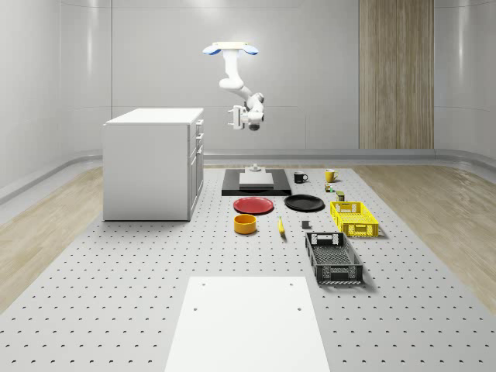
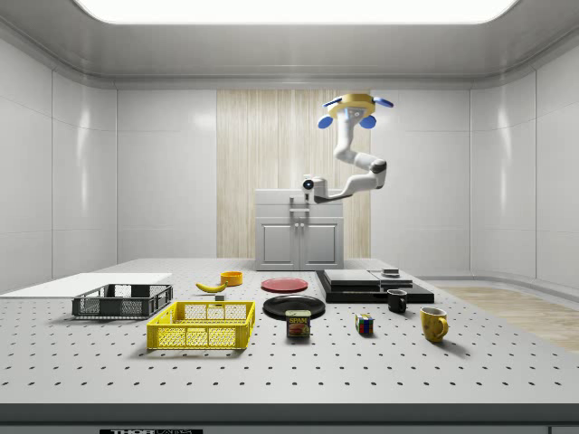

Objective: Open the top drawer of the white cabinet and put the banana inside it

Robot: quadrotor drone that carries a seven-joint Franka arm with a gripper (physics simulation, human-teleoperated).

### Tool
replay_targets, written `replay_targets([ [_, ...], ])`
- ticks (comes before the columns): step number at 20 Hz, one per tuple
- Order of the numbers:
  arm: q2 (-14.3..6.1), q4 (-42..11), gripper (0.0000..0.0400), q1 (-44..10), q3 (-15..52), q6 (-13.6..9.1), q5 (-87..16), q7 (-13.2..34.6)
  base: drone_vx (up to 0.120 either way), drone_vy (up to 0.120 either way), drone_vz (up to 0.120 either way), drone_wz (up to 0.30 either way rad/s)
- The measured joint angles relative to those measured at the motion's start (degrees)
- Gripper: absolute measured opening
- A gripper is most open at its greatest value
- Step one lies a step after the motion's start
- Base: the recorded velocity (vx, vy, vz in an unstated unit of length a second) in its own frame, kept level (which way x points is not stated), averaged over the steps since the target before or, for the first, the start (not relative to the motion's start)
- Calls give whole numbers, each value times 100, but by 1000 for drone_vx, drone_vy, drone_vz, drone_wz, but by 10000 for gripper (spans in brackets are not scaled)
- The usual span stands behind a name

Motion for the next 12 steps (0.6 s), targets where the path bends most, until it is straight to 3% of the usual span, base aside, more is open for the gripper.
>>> replay_targets([
  [4, -41, -5, 400, 36, -10, 34, -34, 28, 120, 0, 0, 0],
  [12, -91, -229, 400, 120, 221, 374, 126, 11, 5, 0, 0, 0],
])
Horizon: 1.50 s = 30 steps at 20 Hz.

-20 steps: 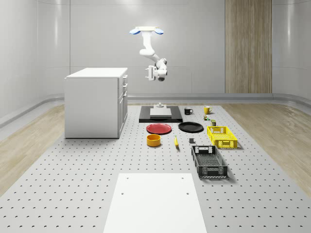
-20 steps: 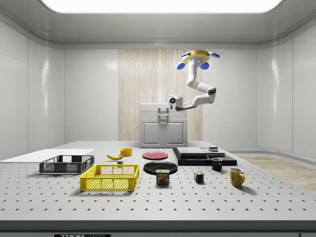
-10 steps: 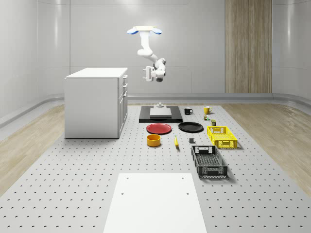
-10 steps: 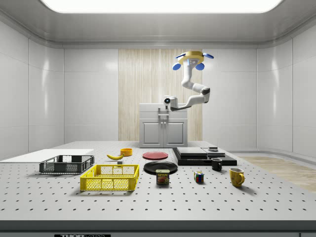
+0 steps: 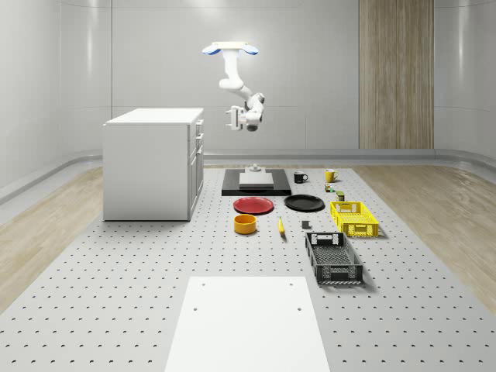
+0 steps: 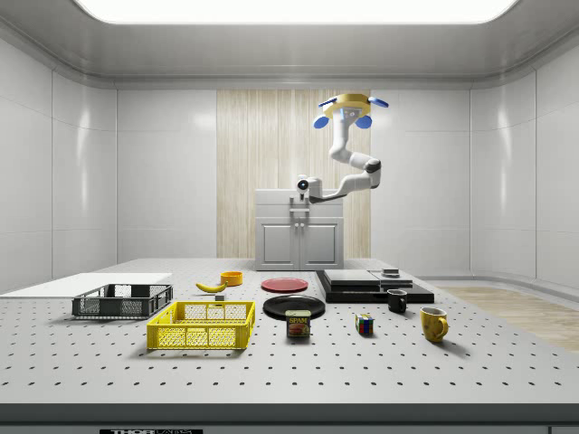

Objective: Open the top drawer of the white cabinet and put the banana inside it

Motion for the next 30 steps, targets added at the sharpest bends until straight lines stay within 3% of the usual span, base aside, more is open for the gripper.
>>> replay_targets([
  [13, 94, -467, 400, 270, 710, 877, 679, -195, 0, 0, 0, 0],
  [30, 559, -317, 400, 701, 1656, 1666, 1648, -247, 0, 0, 0, 0],
])
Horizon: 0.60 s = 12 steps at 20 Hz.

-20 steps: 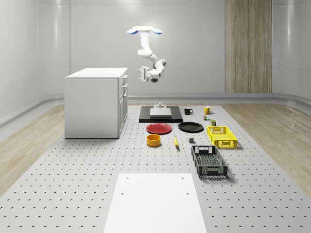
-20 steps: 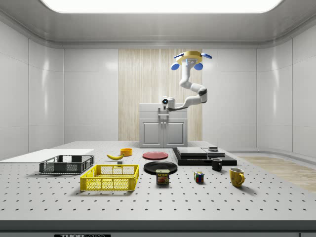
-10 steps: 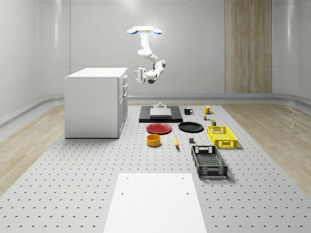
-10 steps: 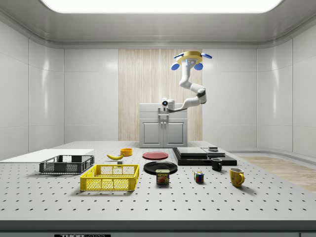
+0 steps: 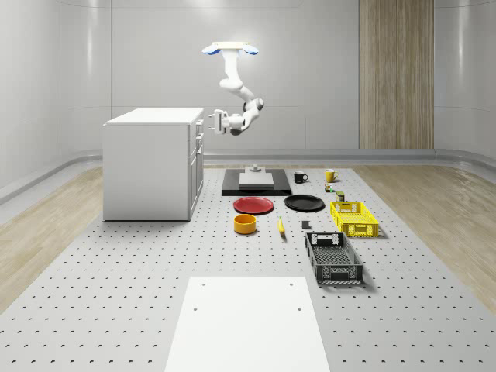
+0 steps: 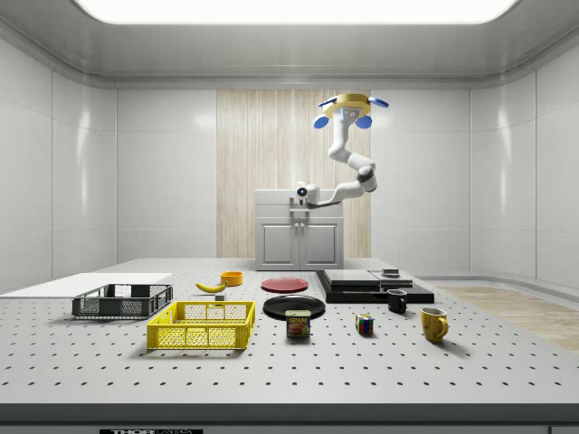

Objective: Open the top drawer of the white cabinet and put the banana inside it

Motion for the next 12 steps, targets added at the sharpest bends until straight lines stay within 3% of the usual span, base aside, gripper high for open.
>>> replay_targets([
  [12, 436, 56, 400, 185, 513, 415, 713, -307, 0, 0, 0, 0],
])
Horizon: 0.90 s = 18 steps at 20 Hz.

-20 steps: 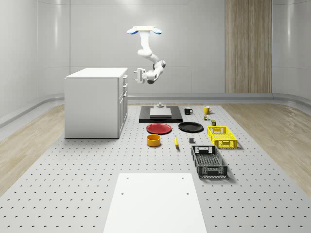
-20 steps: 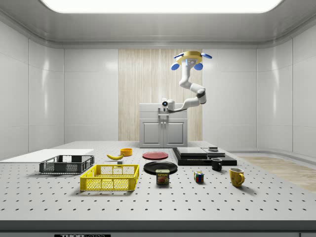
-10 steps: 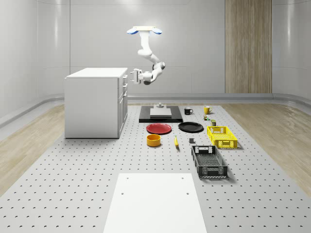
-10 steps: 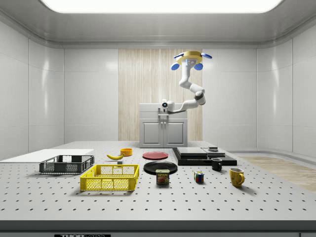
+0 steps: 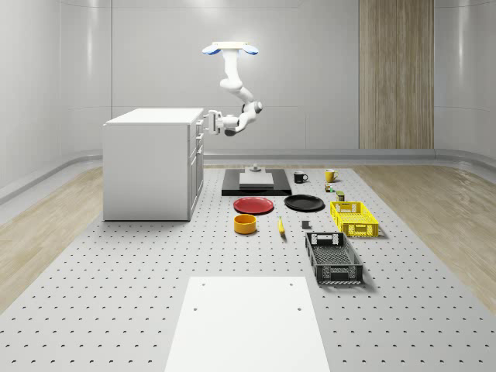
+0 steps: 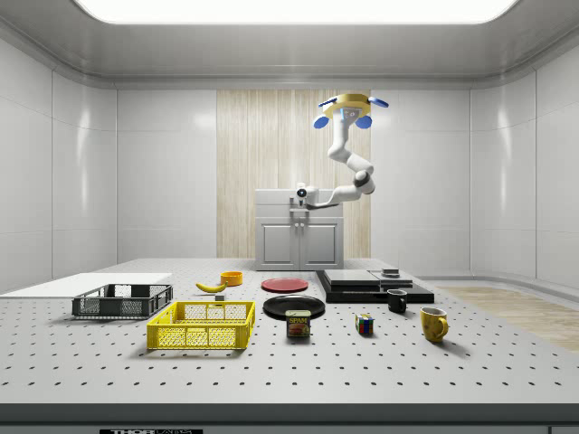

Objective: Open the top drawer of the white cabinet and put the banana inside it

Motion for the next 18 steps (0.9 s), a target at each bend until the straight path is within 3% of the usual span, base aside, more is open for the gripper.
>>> replay_targets([
  [7, 237, 57, 400, 19, 242, 118, 351, -163, 0, 0, 0, 0],
  [17, 450, 173, 400, -105, 487, 87, 629, -230, 0, 0, 0, 0],
  [18, 454, 201, 378, -128, 526, 86, 622, -47, 0, 0, 0, 0],
])
